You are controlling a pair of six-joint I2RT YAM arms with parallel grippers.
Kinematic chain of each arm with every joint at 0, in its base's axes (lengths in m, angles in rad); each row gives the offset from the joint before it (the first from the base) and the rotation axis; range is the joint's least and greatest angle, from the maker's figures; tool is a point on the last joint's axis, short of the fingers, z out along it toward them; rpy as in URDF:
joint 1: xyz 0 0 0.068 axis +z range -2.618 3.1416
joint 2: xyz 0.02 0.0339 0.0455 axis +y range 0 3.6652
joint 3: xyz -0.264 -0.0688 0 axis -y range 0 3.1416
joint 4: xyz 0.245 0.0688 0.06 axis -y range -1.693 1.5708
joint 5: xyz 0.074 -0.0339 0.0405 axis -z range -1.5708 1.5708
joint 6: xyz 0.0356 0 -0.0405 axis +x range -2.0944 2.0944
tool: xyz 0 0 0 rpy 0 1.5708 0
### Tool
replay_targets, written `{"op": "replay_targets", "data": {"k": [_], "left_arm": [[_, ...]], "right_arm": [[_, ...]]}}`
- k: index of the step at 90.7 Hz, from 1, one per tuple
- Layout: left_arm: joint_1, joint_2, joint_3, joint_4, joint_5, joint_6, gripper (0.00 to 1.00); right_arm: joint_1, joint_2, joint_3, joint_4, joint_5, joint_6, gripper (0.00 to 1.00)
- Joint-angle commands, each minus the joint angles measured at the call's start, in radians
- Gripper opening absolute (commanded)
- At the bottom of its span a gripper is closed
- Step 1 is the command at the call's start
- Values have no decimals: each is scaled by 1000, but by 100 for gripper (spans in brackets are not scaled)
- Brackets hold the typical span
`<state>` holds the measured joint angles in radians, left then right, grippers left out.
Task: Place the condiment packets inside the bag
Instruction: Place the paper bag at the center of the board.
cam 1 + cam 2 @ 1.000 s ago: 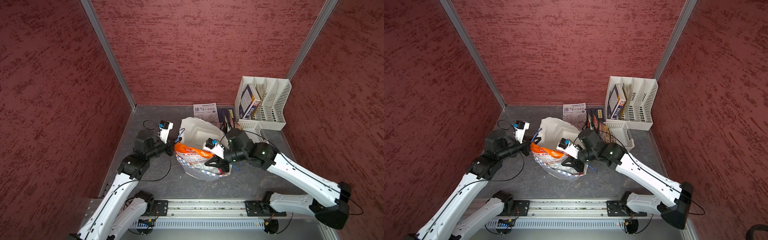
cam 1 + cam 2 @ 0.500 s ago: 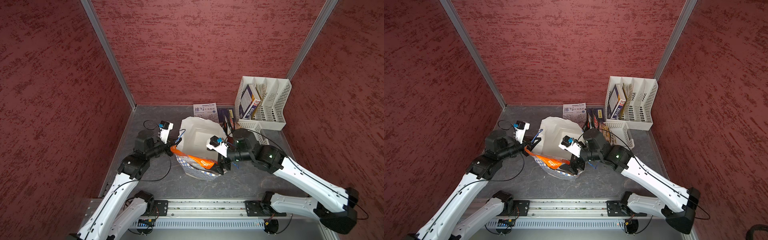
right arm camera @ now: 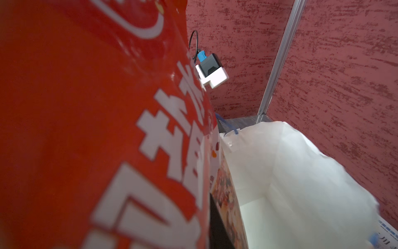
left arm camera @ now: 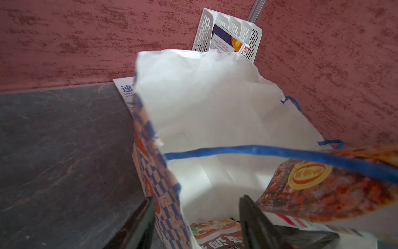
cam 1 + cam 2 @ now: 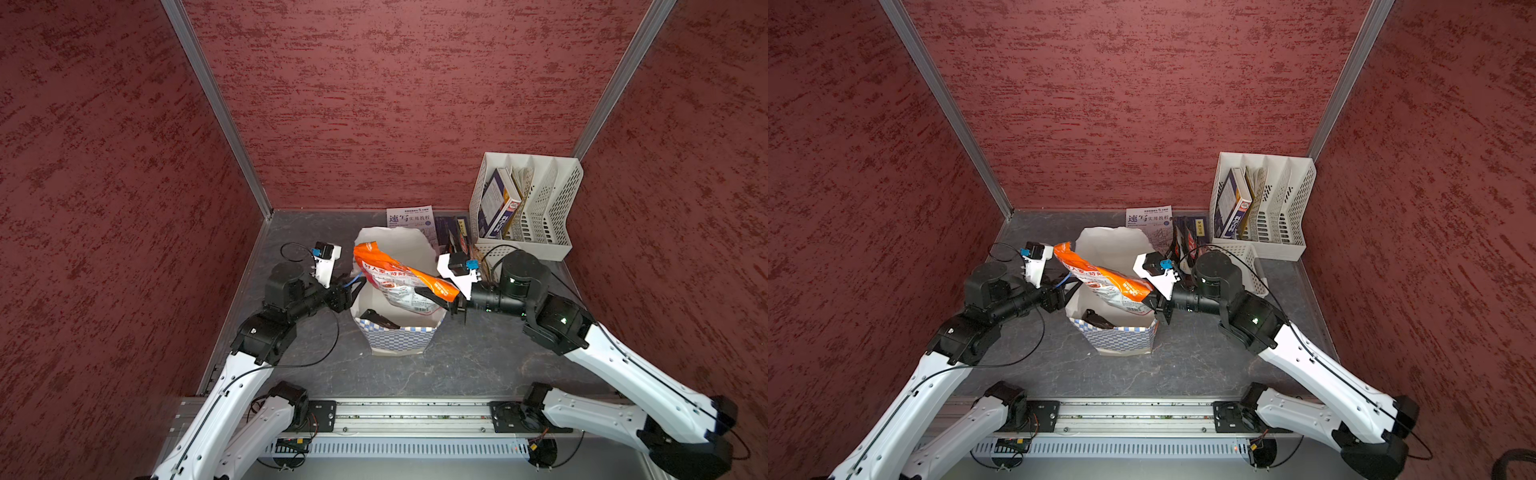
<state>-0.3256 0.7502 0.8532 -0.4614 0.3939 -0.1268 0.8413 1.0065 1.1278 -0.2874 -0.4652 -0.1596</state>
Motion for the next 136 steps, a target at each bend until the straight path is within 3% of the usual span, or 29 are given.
{"op": "replay_targets", "data": {"k": [1,7,19,35,44,57,75,90,93,98,106,113,124,136], "left_arm": [[1,-43,41,-29,14,28,89],[1,-61,48,-48,67,58,100],[0,-74,82,-145,135,144,100],[3,-133,103,-168,46,186,100],[2,-174,127,-141,62,265,100],[3,-178,136,6,231,378,100],[0,-26,178,226,586,363,100],[-5,66,222,267,671,343,100],[-7,71,221,278,694,339,96],[-9,77,220,291,733,345,78],[-14,86,210,301,760,357,33],[-20,86,193,322,747,358,0],[-21,74,175,345,685,357,0],[-21,64,146,393,631,350,0]], "right_arm": [[-7,1,-21,103,31,26,11],[-12,10,-23,105,41,26,11],[-26,20,-24,112,35,26,11],[-46,15,-29,125,-25,25,11],[-62,15,-27,120,-99,6,12],[-78,14,-25,107,-226,-74,16],[-95,14,0,48,-301,-119,17],[-98,16,18,-5,-342,-147,23],[-99,19,24,-22,-341,-153,24],[-99,22,32,-46,-340,-159,29],[-100,23,34,-68,-343,-163,37],[-103,21,39,-100,-351,-175,53],[-111,-3,42,-168,-364,-193,95],[-132,-46,17,-179,-400,-188,99]]}}
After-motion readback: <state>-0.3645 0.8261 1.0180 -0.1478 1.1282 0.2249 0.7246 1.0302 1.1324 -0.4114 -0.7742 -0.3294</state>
